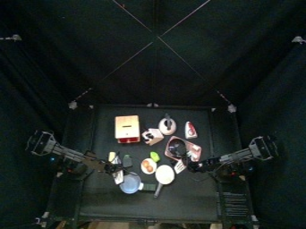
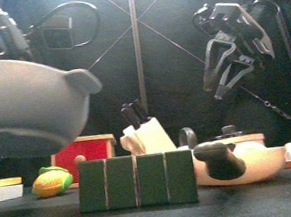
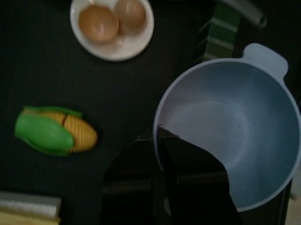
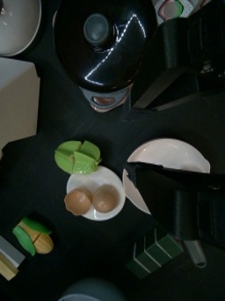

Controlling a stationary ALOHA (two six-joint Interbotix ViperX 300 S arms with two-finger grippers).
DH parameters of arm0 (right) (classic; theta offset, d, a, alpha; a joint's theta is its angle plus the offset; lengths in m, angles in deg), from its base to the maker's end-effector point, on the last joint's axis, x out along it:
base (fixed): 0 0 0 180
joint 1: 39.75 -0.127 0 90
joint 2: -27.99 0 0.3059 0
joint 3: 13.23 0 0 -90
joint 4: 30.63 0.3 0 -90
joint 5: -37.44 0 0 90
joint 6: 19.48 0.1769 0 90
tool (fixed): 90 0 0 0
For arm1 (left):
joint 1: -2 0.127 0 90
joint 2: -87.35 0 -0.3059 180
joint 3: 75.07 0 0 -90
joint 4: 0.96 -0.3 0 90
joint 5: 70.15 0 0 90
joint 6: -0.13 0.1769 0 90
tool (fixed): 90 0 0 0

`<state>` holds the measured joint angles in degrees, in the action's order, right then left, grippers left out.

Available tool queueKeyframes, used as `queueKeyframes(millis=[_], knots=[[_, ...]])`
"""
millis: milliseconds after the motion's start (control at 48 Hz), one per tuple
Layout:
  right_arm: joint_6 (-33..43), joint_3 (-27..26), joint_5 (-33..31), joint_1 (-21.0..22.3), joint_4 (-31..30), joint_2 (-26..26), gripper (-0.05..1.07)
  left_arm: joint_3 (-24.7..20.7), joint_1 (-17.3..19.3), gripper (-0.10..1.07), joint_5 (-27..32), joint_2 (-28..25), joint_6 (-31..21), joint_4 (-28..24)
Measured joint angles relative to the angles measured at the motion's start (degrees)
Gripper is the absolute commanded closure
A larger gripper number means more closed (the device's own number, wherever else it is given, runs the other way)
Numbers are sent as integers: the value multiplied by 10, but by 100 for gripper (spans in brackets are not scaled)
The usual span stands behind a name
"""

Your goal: Place bowl in bottom left corner

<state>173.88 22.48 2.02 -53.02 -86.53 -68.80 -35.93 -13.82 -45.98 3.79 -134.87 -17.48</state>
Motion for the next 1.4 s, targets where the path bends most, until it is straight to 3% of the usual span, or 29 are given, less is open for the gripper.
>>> queueKeyframes(millis=[167,333,646,979,1188,1396], knots=[[-1,12,11,0,0,1,23,52,-5,55,-10,11,0,38],[-1,14,23,2,0,0,23,76,-6,44,-27,11,0,48],[-3,17,25,5,4,3,23,81,-6,22,-31,15,3,49],[-2,14,25,5,38,2,23,75,-4,21,-32,97,-2,50],[-4,11,33,12,11,1,23,87,37,21,-66,161,-3,53],[-3,6,51,19,-33,0,23,111,91,21,-130,172,-3,62]])
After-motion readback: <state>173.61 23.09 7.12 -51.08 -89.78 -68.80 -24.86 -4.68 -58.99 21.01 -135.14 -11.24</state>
